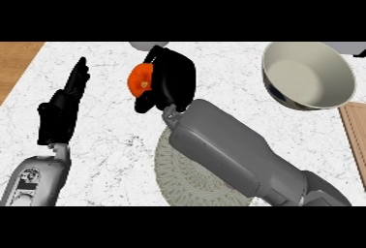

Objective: Pick the squash from the placemat and place it in the bowl

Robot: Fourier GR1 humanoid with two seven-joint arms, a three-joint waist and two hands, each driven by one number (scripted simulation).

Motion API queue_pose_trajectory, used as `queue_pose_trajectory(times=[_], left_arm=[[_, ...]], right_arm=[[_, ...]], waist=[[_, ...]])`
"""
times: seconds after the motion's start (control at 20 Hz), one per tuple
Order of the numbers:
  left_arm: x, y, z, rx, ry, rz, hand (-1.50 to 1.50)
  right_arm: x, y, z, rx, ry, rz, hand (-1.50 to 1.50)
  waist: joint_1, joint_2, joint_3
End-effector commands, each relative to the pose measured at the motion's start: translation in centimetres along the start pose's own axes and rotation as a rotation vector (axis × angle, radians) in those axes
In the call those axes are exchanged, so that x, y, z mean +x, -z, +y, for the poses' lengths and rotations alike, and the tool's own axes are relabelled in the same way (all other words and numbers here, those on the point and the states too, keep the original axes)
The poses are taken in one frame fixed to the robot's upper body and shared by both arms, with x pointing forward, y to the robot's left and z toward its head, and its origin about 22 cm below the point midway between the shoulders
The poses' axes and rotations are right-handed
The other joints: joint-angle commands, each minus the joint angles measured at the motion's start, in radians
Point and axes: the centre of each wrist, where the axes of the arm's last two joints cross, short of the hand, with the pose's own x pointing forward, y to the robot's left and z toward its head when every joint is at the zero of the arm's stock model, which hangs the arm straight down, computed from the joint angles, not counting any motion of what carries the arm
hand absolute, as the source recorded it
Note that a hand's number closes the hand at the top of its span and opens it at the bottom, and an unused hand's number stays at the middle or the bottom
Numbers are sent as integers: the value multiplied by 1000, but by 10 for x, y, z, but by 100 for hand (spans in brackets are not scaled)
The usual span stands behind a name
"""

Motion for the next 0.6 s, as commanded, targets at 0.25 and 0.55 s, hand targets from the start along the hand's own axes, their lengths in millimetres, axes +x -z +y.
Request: queue_pose_trajectory(times=[0.25,0.55], left_arm=[[-6,-4,21,46,1,26,0],[-20,-10,17,74,-4,31,0]], right_arm=[[22,14,-13,-260,45,152,150],[-8,44,-44,-359,113,200,150]], waist=[[-57,-7,1],[-79,-5,2]])
